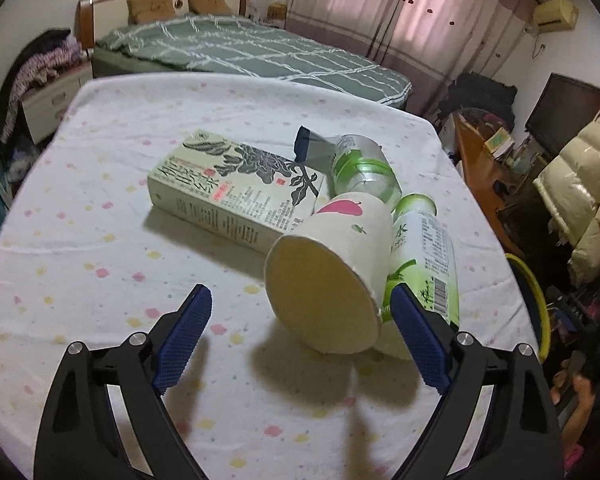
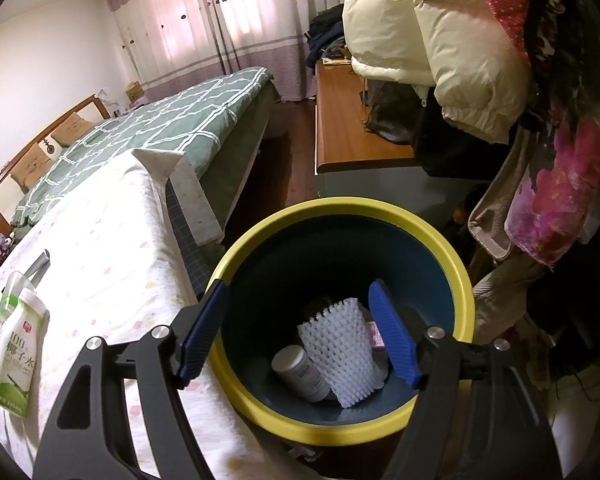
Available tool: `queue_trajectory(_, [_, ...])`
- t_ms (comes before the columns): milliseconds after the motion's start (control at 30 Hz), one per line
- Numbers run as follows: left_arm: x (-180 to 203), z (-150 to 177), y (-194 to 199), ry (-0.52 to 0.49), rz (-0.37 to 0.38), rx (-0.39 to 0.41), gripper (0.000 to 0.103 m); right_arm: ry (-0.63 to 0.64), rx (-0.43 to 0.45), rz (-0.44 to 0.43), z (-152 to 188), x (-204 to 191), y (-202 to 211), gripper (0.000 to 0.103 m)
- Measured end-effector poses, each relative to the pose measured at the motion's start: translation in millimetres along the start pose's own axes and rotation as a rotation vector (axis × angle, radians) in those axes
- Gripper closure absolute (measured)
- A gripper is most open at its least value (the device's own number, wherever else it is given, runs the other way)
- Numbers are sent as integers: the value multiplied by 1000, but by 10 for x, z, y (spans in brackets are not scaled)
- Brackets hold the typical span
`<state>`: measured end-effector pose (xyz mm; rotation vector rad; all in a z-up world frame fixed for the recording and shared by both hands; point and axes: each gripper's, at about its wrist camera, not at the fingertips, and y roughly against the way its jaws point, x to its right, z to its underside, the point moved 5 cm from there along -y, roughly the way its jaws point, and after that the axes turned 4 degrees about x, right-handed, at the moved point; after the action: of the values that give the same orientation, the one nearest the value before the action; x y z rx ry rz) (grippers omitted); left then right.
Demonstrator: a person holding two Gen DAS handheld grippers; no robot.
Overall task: Collect trash
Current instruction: 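Reach the left tool to the white paper cup and grasp it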
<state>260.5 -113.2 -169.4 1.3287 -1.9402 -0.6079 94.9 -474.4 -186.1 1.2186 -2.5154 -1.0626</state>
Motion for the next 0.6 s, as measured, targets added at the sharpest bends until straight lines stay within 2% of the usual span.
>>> queue_trajectory(233, [25, -9, -145, 10, 81, -21, 15, 7, -1, -7, -7, -28, -12, 34])
queue_trajectory(333, [69, -3, -179, -4, 97, -31, 26, 11, 0, -10, -5, -45, -13, 34])
queue_trajectory(400, [96, 2, -203, -13, 105, -38, 39, 13, 1, -12, -7, -55, -12, 34])
queue_trajectory(467, [128, 4, -197, -18, 113, -37, 44, 15, 4, -15, -9, -65, -8, 34])
queue_trajectory(600, [173, 0, -113, -53, 51, -11, 48, 12, 8, -21, -8, -65, -2, 34])
